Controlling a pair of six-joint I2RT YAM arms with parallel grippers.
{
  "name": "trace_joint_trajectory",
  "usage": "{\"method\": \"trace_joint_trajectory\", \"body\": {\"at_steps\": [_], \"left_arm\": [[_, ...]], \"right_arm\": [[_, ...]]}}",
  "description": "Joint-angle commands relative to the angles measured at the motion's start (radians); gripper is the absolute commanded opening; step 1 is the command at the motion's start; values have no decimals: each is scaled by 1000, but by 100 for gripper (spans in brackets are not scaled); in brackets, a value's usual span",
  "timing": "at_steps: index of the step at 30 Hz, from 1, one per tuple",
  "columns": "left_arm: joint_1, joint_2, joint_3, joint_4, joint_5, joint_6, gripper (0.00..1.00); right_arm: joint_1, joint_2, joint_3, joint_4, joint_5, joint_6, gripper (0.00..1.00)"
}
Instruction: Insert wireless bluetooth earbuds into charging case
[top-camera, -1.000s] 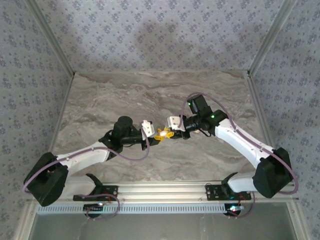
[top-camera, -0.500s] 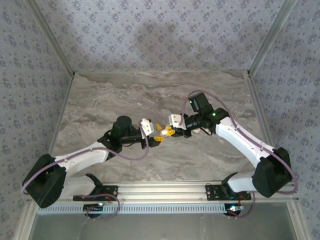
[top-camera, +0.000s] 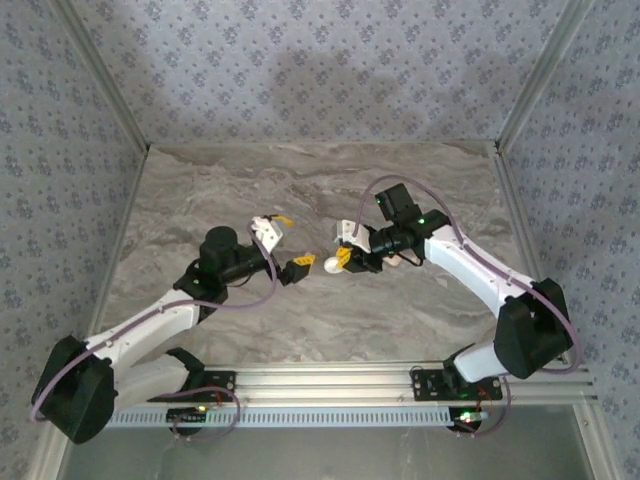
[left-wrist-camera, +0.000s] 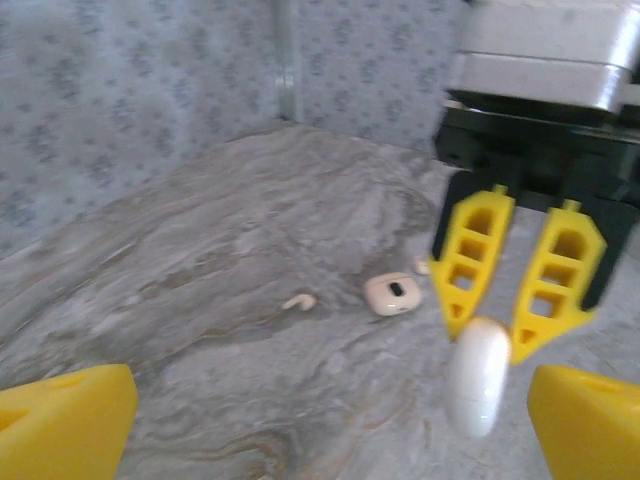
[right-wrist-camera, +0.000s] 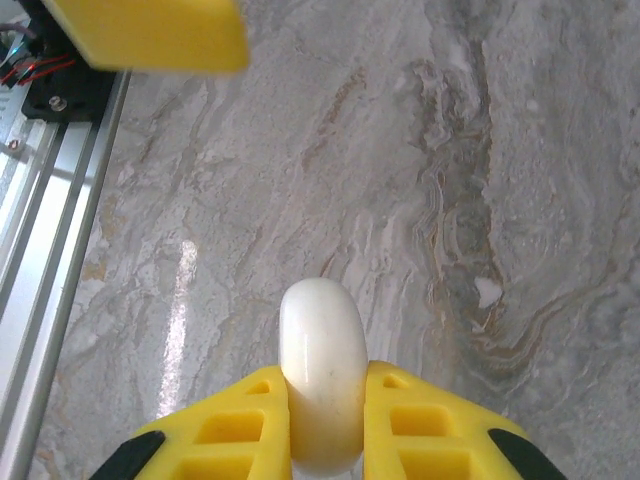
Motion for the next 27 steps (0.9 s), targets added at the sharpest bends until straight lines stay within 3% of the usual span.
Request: {"method": "trace_joint_trajectory", "body": {"at_steps": [1, 14, 27], "left_arm": [[34, -37, 0, -57, -80, -94, 100], [108, -66, 102, -315, -328, -193, 100], [190, -95, 147, -485, -457, -349, 100]], "right_arm": [[-4, 29, 57, -36, 9, 111, 20], [-5, 203, 172, -80, 38, 130, 20], [11, 478, 450, -244, 2, 112, 18]]}}
